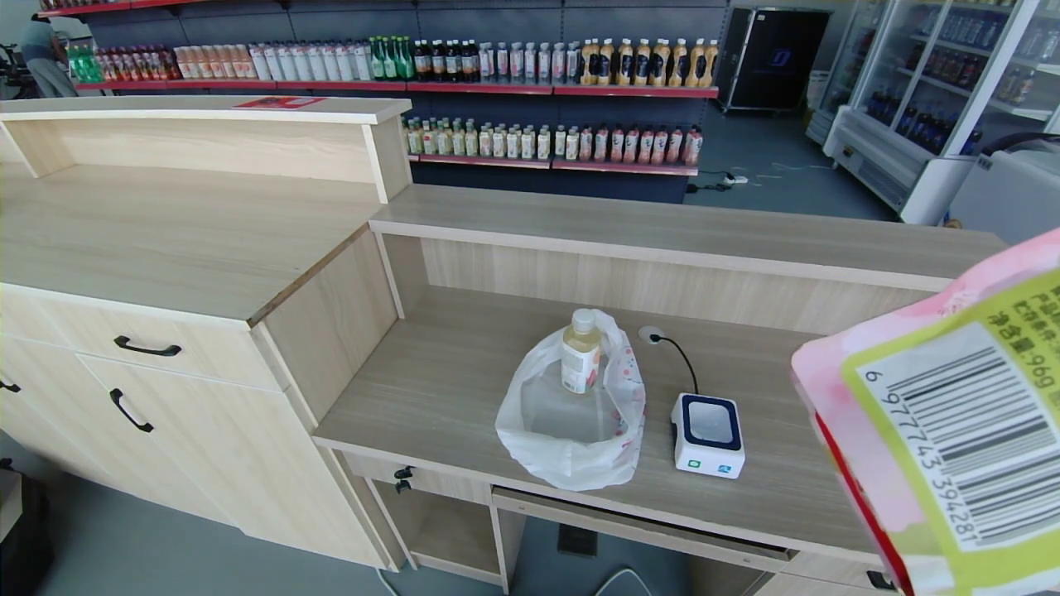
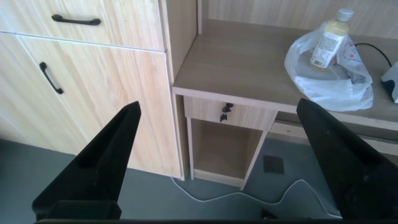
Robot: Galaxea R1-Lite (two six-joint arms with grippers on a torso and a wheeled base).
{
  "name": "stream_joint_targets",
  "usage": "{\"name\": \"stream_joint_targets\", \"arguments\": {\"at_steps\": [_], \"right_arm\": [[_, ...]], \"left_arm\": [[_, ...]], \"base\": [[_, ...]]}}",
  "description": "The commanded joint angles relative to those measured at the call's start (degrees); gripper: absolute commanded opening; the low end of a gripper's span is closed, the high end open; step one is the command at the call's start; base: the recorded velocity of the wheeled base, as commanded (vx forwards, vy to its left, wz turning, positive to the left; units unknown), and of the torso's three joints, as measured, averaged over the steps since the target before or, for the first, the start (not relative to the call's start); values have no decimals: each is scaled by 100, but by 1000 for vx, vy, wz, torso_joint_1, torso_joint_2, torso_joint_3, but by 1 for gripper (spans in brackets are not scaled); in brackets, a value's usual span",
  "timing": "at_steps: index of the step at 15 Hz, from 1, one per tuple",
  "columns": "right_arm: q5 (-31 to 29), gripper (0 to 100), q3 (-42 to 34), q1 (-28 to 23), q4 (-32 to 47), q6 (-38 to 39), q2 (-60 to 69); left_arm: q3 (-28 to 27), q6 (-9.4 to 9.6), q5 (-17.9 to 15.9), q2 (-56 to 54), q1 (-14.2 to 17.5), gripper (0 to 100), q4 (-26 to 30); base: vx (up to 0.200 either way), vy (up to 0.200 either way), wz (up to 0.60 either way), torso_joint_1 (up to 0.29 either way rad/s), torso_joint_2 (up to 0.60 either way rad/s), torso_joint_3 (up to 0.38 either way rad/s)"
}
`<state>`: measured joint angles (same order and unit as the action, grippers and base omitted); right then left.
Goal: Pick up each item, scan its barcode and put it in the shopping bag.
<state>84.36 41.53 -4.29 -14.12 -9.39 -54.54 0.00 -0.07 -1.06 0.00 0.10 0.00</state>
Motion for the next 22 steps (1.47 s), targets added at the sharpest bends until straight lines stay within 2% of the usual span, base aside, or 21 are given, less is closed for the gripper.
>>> {"name": "stream_joint_targets", "arguments": {"at_steps": [1, 7, 9, 11, 13, 14, 16, 19, 22], "right_arm": [[2, 0, -14, -2, -3, -2, 40], [-7, 0, -31, -2, 120, -28, 93], [-183, 0, -22, -46, 85, -116, 31], [-1686, 0, -102, -195, 102, -1241, -259], [-3505, 0, -313, -634, 58, -3245, -848], [-3795, 0, -339, -951, 32, -3878, -1076], [-3778, 0, -348, -1390, -249, -4625, -1498], [-3778, 0, -400, -1882, -1331, -5381, -2228], [-3628, 0, -295, -2278, -1410, -6831, -2834]], "left_arm": [[0, -1, 1, 9, -1, 100, 0], [0, -1, 1, 0, -1, 100, 0], [0, -1, 1, 0, -1, 100, 0], [0, -1, 1, 9, -1, 100, 0], [0, -1, 1, 9, -1, 100, 0], [0, -1, 1, 9, -1, 100, 0], [0, -1, 1, 9, -1, 100, 0], [0, -1, 1, 0, -1, 100, 0], [0, -1, 1, 9, -1, 100, 0]], "base": [[0, 0, 0, 0, 0, 0], [0, 0, 0, 0, 0, 0], [0, 0, 0, 0, 0, 0], [0, 0, 0, 0, 0, 0], [0, 0, 0, 0, 0, 0], [0, 0, 0, 0, 0, 0], [0, 0, 0, 0, 0, 0], [0, 0, 0, 0, 0, 0], [0, 0, 200, 1, 1, 1]]}}
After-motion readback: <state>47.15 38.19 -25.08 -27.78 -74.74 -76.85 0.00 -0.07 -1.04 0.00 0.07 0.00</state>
